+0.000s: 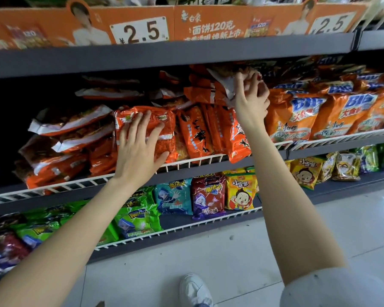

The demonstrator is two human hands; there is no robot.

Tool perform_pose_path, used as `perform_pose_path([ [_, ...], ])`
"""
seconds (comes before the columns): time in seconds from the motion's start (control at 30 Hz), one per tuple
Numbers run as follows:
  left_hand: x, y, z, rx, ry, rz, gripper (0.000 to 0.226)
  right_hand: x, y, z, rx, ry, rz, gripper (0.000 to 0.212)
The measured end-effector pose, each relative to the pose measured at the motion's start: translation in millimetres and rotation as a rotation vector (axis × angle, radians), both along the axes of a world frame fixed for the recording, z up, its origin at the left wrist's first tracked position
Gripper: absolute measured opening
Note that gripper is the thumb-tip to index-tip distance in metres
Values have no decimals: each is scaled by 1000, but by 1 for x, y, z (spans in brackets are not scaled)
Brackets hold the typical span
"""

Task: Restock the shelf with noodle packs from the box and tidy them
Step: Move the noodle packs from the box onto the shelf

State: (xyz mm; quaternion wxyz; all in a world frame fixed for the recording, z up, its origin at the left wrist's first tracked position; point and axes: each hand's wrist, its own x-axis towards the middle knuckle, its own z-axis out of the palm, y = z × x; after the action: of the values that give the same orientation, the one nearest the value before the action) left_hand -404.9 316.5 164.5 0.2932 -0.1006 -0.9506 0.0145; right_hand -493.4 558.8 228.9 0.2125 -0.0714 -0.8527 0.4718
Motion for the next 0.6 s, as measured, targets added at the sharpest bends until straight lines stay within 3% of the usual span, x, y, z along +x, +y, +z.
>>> perform_pose_path([
  [0.1, -1, 1, -2, 11, 8, 2, 65, 24, 2, -13, 144, 199, 87, 73],
  [0.2, -1, 3, -2, 21, 8, 4, 67, 19, -9, -27, 329, 228, 121, 74],
  [0.4, -2, 2, -2, 12, 4, 3, 68, -9, -15, -22, 328, 232, 93, 68],
  [0.6, 0, 0, -6, 2, 26, -12, 69, -18, 13, -21, 266, 176, 93, 76],
])
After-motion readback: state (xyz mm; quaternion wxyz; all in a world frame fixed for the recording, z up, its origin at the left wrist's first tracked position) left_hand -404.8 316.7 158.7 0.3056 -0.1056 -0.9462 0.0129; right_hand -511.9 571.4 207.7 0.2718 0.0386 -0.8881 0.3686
